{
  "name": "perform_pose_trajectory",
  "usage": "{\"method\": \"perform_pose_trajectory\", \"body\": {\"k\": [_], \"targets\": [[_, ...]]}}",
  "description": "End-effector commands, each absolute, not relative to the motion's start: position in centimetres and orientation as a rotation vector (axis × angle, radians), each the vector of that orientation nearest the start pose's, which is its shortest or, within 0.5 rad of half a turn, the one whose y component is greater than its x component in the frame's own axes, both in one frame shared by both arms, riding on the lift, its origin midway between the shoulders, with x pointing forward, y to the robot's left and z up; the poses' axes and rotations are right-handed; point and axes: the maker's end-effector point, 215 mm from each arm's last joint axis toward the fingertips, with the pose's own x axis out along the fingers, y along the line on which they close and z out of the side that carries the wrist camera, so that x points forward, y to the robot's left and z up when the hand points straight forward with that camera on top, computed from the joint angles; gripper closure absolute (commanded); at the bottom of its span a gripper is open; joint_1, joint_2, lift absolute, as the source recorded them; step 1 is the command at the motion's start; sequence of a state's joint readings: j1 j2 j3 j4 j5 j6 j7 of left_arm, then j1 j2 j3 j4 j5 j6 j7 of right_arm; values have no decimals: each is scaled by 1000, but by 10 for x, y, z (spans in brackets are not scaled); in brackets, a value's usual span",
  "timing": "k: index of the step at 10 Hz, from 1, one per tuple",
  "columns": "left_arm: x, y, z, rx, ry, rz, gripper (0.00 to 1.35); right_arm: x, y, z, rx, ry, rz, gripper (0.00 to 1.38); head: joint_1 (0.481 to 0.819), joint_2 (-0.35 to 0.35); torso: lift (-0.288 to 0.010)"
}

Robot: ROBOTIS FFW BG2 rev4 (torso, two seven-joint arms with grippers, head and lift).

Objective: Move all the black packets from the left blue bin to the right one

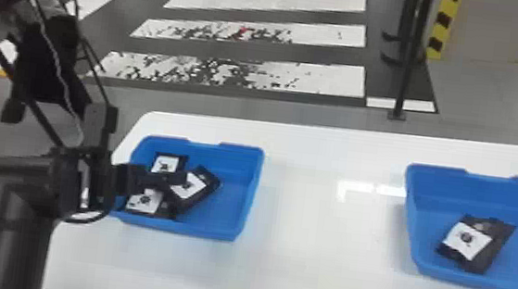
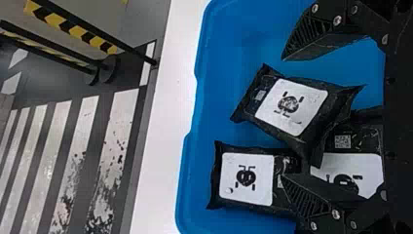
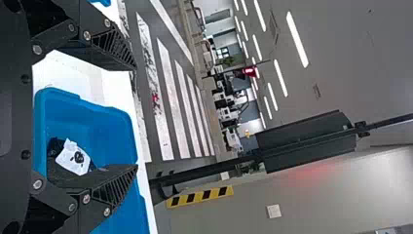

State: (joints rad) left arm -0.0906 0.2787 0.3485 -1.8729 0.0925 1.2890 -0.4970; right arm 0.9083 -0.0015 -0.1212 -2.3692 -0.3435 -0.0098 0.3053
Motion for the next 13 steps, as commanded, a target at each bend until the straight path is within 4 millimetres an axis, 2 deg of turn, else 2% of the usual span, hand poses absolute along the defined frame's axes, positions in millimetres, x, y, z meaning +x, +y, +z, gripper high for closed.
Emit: {"method": "perform_pose_trajectory", "body": {"k": [1, 3, 4, 5, 6, 7, 8, 9, 10, 11, 13], "targets": [[506, 385, -432, -211, 844, -100, 209, 333, -220, -299, 273, 48, 205, 349, 695, 233, -140], [522, 391, -447, -203, 881, -80, 209, 334, -219, -302, 291, 50, 204, 354, 695, 222, -140], [529, 386, -451, -215, 879, -96, 305, 335, -219, -303, 293, 49, 204, 358, 695, 224, -140], [530, 381, -455, -240, 886, -111, 616, 336, -218, -305, 302, 51, 204, 360, 695, 219, -140], [527, 377, -462, -261, 899, -118, 828, 336, -219, -306, 308, 52, 203, 360, 695, 216, -140], [525, 372, -467, -269, 911, -134, 854, 336, -219, -307, 310, 54, 202, 361, 695, 209, -140], [528, 371, -468, -237, 897, -137, 1182, 336, -219, -307, 324, 53, 200, 367, 695, 202, -140], [532, 369, -464, -243, 874, -149, 1245, 335, -219, -309, 327, 55, 200, 374, 695, 197, -140], [538, 362, -455, -245, 835, -183, 1207, 336, -219, -307, 330, 52, 200, 380, 695, 194, -140], [535, 348, -436, -244, 794, -225, 1207, 336, -219, -306, 330, 50, 200, 383, 695, 189, -140], [515, 326, -400, -221, 712, -294, 1207, 339, -214, -295, 332, 29, 213, 384, 695, 163, -140]]}}
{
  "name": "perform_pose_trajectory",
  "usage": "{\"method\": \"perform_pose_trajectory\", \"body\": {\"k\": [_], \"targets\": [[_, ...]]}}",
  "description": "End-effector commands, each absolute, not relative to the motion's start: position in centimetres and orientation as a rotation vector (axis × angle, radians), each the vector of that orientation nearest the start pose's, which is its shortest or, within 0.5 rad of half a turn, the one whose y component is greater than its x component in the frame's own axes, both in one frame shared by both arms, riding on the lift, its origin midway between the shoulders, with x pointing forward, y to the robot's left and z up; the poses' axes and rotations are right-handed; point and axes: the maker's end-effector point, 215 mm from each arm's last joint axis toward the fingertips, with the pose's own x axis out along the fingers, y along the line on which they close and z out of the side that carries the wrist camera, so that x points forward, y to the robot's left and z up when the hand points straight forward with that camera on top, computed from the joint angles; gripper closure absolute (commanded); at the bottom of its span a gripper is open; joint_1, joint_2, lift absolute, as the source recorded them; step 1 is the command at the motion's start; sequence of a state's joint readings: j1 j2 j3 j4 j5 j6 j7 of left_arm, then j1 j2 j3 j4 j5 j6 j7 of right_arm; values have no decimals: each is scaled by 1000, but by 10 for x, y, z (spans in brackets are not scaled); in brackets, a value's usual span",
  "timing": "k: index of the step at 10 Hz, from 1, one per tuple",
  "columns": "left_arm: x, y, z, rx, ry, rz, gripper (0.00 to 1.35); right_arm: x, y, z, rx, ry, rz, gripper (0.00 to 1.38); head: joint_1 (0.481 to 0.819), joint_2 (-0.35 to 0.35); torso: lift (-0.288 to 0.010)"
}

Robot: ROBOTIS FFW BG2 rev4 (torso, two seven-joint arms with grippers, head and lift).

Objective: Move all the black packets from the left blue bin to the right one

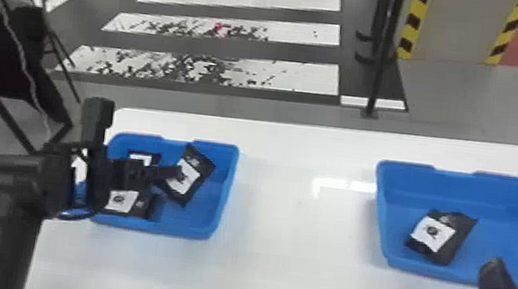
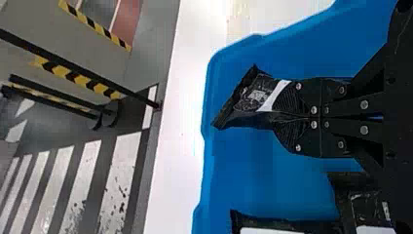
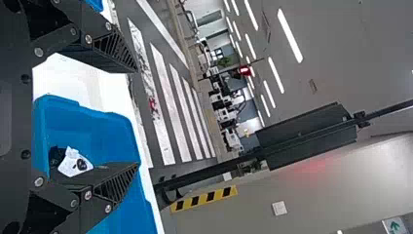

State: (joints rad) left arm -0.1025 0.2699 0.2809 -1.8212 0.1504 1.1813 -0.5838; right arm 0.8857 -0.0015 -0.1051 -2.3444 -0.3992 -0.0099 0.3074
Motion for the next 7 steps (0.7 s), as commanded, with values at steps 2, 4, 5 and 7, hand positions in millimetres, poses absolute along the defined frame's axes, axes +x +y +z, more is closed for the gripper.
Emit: {"method": "perform_pose_trajectory", "body": {"k": [2, 4, 5, 7], "targets": [[468, 284, -374, -221, 656, -405, 1207, 343, -198, -280, 379, 0, 245, 384, 695, 149, -140], [433, 228, -354, -250, 604, -527, 1207, 347, -188, -279, 420, 11, 285, 392, 695, 117, -140], [418, 198, -347, -283, 586, -592, 1208, 350, -179, -280, 436, 23, 320, 392, 695, 84, -140], [409, 132, -327, -346, 536, -754, 1207, 357, -150, -291, 499, 72, 437, 392, 695, 19, -140]]}}
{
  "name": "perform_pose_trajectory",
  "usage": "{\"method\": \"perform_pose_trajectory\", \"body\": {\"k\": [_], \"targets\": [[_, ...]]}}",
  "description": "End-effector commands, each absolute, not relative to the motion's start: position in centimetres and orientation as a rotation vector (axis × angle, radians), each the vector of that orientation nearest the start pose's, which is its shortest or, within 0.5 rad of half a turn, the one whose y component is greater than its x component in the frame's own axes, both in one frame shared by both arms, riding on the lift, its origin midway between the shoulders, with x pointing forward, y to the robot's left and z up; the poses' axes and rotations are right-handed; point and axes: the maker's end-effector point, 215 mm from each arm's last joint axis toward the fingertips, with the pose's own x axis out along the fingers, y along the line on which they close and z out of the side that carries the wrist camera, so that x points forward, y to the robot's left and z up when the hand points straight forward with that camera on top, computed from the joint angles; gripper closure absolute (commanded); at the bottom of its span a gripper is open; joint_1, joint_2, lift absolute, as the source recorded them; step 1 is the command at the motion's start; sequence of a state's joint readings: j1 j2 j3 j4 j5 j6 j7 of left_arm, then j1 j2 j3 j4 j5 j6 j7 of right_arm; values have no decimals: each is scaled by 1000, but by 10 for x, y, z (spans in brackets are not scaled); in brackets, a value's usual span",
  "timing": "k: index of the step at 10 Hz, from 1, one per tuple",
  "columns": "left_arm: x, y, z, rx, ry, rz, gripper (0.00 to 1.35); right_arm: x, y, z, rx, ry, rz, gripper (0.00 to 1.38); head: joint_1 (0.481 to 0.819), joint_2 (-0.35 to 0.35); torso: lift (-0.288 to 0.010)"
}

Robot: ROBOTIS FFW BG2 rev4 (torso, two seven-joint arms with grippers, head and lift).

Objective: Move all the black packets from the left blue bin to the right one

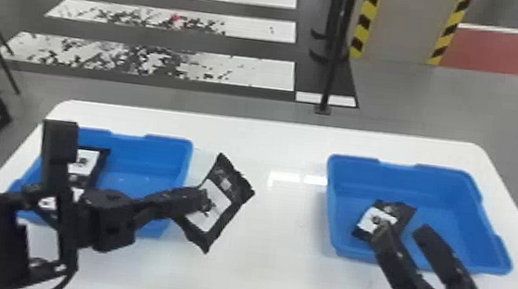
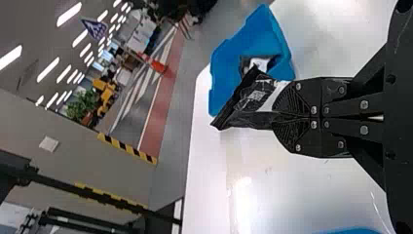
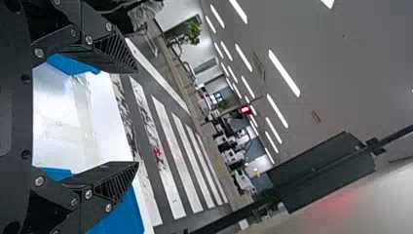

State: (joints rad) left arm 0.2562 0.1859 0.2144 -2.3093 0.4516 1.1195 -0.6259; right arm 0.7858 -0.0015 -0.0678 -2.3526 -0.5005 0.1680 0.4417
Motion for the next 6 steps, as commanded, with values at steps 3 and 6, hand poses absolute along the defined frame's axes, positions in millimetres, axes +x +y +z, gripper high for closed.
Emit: {"method": "perform_pose_trajectory", "body": {"k": [3, 6], "targets": [[383, 58, -312, -405, 530, -934, 1207, 365, -132, -292, 583, 63, 505, 392, 695, -58, -140], [372, 28, -304, -415, 529, -1007, 1208, 366, -109, -286, 649, 52, 564, 392, 695, -122, -140]]}}
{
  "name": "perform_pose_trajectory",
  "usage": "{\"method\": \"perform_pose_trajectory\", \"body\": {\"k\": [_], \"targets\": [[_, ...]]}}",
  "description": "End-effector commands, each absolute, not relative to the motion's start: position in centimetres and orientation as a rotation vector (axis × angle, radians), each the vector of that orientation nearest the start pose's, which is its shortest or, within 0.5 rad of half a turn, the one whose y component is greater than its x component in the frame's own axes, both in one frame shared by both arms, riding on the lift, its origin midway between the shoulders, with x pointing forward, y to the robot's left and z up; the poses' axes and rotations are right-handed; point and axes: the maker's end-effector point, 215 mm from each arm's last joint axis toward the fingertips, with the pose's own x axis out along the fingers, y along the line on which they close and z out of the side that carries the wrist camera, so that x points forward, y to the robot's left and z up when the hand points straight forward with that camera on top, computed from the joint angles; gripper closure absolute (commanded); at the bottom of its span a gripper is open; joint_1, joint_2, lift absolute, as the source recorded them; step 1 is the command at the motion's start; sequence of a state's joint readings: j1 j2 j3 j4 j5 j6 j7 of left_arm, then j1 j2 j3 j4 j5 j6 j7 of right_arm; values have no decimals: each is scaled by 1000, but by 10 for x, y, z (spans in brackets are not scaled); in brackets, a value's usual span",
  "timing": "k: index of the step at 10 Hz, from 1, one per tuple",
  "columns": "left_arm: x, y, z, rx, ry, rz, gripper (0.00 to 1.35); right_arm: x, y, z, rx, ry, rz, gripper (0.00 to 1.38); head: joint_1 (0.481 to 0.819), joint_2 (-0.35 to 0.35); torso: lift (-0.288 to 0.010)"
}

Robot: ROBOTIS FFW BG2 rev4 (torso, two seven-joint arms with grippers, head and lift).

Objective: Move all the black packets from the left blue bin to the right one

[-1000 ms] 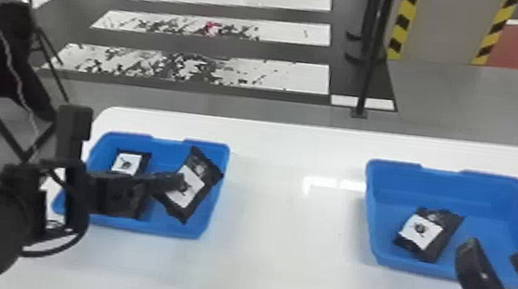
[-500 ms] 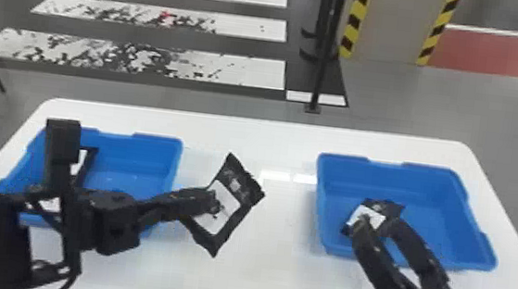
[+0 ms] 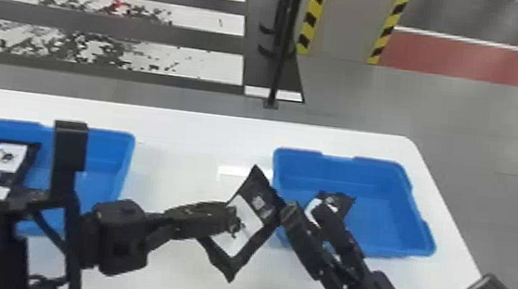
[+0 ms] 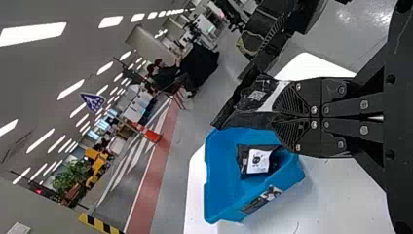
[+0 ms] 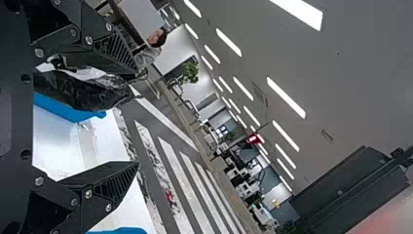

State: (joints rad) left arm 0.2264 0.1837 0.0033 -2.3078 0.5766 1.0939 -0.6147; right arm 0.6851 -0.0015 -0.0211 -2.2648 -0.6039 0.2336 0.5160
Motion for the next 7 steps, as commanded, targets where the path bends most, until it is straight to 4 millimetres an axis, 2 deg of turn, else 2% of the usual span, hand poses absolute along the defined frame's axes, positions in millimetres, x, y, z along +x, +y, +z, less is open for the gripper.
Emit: {"method": "perform_pose_trajectory", "body": {"k": [1, 2, 3, 4, 5, 7], "targets": [[369, 23, -303, -421, 531, -1021, 1207, 365, -96, -288, 686, 59, 591, 392, 695, -127, -140], [369, 20, -301, -417, 528, -1030, 1207, 367, -91, -290, 713, 61, 602, 430, 695, -121, -140], [370, 20, -302, -417, 530, -1027, 1207, 367, -90, -290, 733, 61, 603, 708, 695, -113, -140], [369, 20, -302, -422, 531, -1029, 1207, 367, -90, -291, 744, 62, 604, 1084, 695, -111, -140], [369, 19, -302, -423, 531, -1031, 1208, 366, -90, -292, 742, 63, 602, 1296, 695, -110, -140], [370, 21, -304, -432, 534, -1021, 1207, 363, -85, -293, 788, 63, 621, 1277, 695, -109, -140]]}}
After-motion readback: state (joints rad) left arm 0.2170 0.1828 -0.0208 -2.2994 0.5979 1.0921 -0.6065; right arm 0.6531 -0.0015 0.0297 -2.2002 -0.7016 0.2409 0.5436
